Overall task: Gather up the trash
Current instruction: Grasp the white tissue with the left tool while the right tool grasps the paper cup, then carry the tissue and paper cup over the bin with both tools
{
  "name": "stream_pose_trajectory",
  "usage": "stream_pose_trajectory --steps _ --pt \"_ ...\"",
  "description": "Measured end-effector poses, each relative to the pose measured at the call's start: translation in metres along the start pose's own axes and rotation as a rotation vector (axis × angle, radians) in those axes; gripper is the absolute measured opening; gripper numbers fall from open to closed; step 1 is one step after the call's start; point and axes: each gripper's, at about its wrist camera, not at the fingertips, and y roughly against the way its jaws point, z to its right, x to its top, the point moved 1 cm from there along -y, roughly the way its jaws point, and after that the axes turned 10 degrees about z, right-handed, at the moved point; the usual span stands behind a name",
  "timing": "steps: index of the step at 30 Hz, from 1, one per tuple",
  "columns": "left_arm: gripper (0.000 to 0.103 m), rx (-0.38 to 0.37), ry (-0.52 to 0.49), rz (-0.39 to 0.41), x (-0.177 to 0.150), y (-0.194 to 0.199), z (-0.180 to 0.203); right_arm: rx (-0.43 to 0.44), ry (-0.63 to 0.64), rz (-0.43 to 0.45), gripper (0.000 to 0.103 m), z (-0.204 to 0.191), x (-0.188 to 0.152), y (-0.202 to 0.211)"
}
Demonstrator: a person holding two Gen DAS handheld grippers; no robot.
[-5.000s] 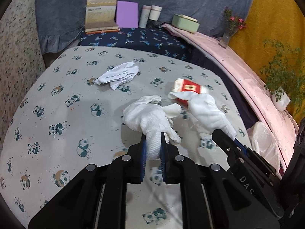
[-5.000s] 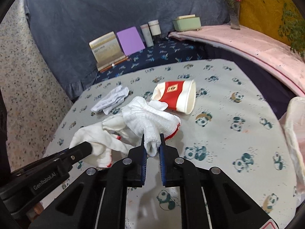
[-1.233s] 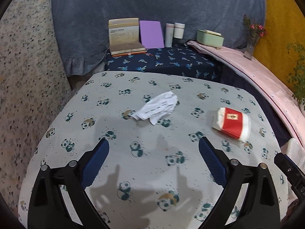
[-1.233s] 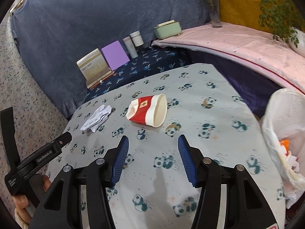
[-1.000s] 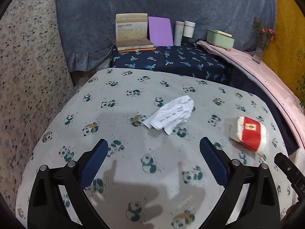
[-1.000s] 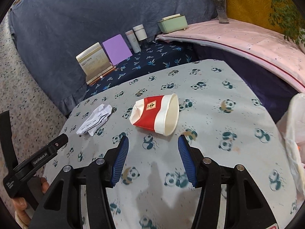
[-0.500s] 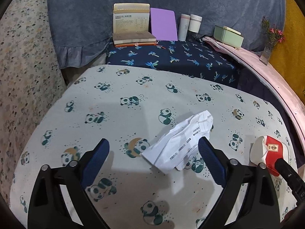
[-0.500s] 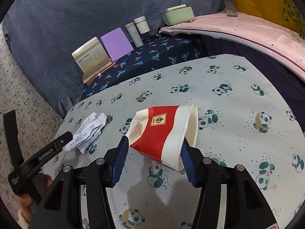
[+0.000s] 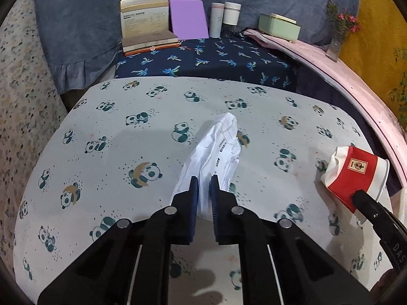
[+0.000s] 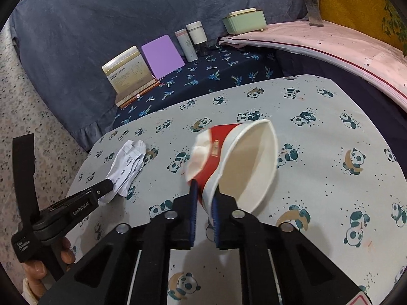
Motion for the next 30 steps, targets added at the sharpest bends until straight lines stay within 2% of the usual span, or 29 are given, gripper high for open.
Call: stream_pose_trajectory --steps 19,30 --pt "0.009 -0.092 -0.036 -0.015 -0.049 0.073 0.061 -0.029 -0.053 0.066 0.004 0.029 -0.018 0.093" --pt "0.008 -0.146 -0.037 -0.024 -0.076 0.114 0.082 -0.052 -0.082 0.075 0.004 0.047 -0.039 0.134"
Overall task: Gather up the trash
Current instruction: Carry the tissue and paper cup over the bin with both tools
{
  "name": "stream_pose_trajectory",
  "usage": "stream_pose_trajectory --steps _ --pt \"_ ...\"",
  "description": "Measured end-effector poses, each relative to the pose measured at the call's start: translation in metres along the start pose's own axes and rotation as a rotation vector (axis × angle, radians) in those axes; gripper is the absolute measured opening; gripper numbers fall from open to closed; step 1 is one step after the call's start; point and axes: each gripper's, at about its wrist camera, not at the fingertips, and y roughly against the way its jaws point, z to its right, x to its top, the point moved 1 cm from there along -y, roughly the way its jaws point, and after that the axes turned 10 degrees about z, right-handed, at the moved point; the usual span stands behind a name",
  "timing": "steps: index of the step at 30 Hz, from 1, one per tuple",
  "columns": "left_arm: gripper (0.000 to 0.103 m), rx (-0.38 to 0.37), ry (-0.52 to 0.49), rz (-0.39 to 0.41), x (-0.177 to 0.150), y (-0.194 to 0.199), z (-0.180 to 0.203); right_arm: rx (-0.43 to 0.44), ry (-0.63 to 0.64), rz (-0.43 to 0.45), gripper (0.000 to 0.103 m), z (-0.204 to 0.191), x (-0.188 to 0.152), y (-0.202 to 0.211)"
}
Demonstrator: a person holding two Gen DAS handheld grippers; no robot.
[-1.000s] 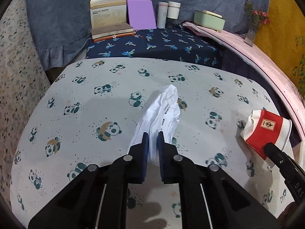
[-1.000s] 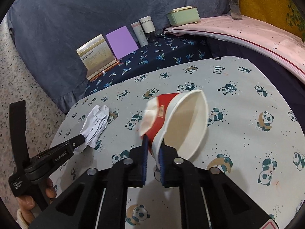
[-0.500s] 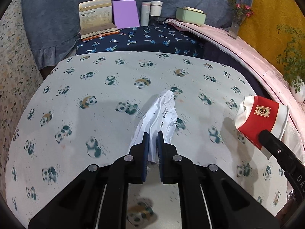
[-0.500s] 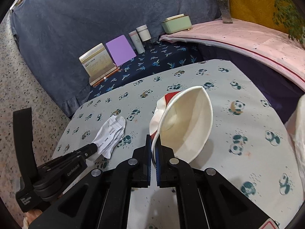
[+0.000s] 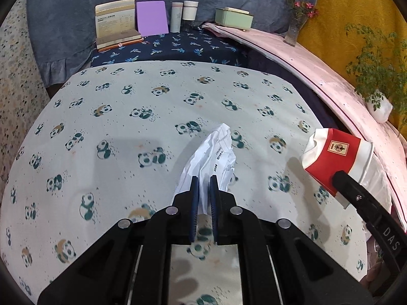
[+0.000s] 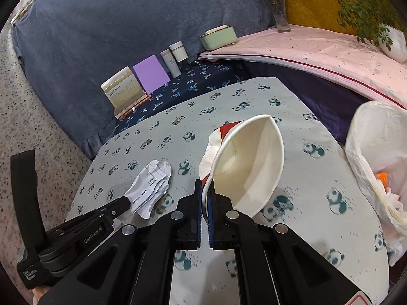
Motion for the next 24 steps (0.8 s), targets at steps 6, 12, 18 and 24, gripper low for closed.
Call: stream_pose_trajectory --steps 6,12,18,24 --pt "0.008 -0.028 -0.019 0.003 -0.012 0.021 0.021 -0.004 -0.014 0.015 0.004 0.009 -0.008 0.023" --pt "0.008 -0.061 -0.055 0.016 -0.017 0.039 0.046 -0.012 -0.032 0.045 0.004 0.02 -0.009 0.048" --pt "0.008 -0.101 -0.097 0.03 -0.02 0.055 0.076 -0.029 -0.054 0.074 0.004 0.037 -0.008 0.071" --pt "0.008 -0.138 -0.143 0.037 -0.023 0.064 0.106 -0.053 -0.08 0.101 0.004 0.054 -0.006 0.089"
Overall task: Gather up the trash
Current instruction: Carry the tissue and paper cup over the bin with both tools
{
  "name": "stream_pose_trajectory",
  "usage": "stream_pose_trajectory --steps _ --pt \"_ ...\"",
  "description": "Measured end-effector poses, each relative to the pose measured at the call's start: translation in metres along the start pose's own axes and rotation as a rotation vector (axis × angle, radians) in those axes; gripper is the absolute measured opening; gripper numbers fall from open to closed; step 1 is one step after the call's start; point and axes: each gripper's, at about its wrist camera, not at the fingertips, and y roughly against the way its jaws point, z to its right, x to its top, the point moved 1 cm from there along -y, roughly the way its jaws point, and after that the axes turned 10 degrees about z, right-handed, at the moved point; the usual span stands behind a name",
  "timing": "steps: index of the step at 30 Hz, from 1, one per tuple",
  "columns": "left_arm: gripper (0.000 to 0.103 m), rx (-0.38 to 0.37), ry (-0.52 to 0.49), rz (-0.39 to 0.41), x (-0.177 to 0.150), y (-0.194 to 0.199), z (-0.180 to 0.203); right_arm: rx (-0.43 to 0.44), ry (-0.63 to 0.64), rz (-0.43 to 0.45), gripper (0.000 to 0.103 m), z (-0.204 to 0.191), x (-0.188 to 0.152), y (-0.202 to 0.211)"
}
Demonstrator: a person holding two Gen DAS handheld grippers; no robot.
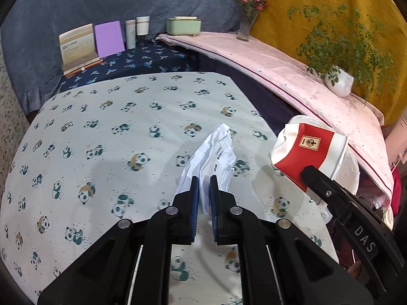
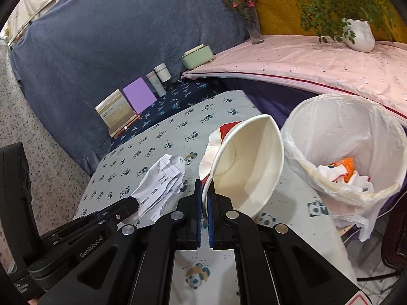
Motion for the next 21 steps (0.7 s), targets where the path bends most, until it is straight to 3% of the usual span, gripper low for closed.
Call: stream_pose_trajectory --steps 21 --pt "0.008 -0.132 -0.146 0.011 0.01 -0.011 0.109 -0.133 -0.108 0.094 0.004 0.096 0.021 0.044"
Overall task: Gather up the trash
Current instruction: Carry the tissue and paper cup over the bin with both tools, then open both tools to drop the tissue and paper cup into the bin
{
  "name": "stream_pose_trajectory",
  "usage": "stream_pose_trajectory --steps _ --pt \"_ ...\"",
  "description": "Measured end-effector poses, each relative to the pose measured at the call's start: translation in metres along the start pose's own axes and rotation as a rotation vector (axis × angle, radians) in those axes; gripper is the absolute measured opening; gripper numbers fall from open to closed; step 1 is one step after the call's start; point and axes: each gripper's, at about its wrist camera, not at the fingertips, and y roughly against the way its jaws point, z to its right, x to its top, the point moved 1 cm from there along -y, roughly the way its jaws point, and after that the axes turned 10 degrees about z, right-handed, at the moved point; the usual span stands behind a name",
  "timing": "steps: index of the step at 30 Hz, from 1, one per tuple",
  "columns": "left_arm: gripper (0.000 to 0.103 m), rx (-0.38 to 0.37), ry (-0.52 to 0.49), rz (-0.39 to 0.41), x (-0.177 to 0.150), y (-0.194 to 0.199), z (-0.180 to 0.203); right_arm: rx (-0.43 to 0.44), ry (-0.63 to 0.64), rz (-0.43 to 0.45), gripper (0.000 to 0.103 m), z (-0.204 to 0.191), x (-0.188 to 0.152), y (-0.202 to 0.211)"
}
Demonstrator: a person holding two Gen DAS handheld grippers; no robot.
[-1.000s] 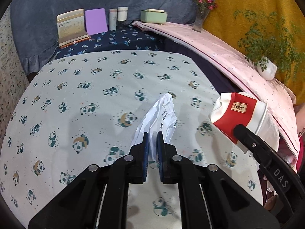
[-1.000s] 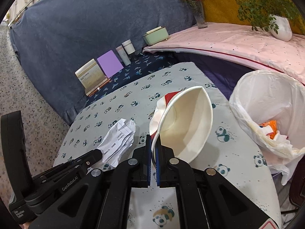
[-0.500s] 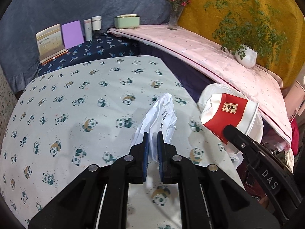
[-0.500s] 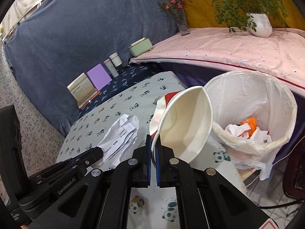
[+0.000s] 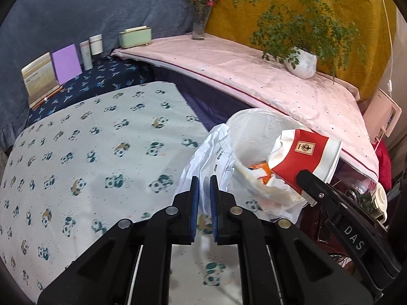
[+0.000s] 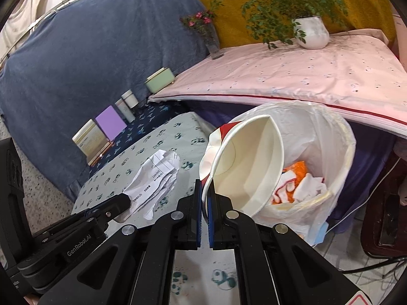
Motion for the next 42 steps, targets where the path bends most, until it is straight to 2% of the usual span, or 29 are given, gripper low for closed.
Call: stream_pose_trajectory --steps 9,18,29,42 --pt "0.008 -0.054 -0.034 -0.005 0.013 -0.021 0.036 -0.057 -0.05 0.023 0.004 0.039 0.011 0.003" --pt "0.009 -0.082 -0.045 -0.027 0.019 -0.048 0.056 -0.094 -0.079 0.021 0.004 0.066 0.015 -0.004" --pt "0.009 -0.097 -0.042 -0.058 0.026 -0.083 0.068 -0.102 -0.078 0.009 0.004 0.08 0.026 -0.028" --pt "0.011 -0.091 -0.028 -0.069 0.032 -0.111 0.064 -0.104 -0.065 -0.005 0.005 0.081 0.034 -0.055"
